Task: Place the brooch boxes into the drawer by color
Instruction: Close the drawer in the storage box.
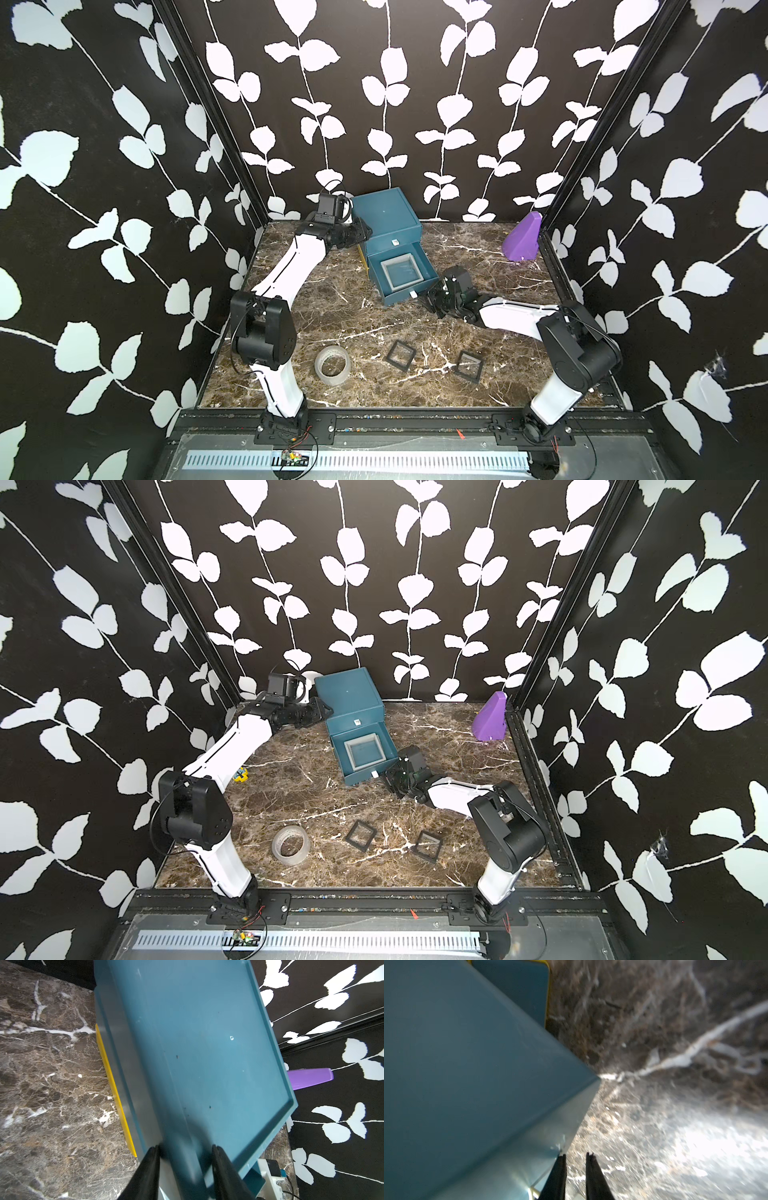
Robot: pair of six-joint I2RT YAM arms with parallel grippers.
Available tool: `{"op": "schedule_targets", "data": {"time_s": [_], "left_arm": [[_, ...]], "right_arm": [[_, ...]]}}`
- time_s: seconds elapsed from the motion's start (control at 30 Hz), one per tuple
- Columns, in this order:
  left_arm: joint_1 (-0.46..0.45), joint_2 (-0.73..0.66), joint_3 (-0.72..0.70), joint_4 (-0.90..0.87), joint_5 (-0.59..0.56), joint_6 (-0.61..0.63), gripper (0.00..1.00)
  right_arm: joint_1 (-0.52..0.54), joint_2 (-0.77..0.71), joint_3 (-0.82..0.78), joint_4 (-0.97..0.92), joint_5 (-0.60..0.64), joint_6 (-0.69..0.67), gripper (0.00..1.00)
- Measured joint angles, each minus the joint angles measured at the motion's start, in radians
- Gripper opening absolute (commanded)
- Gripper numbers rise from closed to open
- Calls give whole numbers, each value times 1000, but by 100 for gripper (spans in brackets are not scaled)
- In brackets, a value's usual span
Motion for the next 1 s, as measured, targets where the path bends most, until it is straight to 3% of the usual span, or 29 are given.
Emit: {"op": "schedule_targets", "data": {"time_s": [0.53,1.0], "left_arm": [[0,-6,-19,28,11,0,34],[0,-15,-36,46,12,0,34]], "right_arm": [[28,63,141,92,95,64,18],[42,235,334,121,148,89,18]]}}
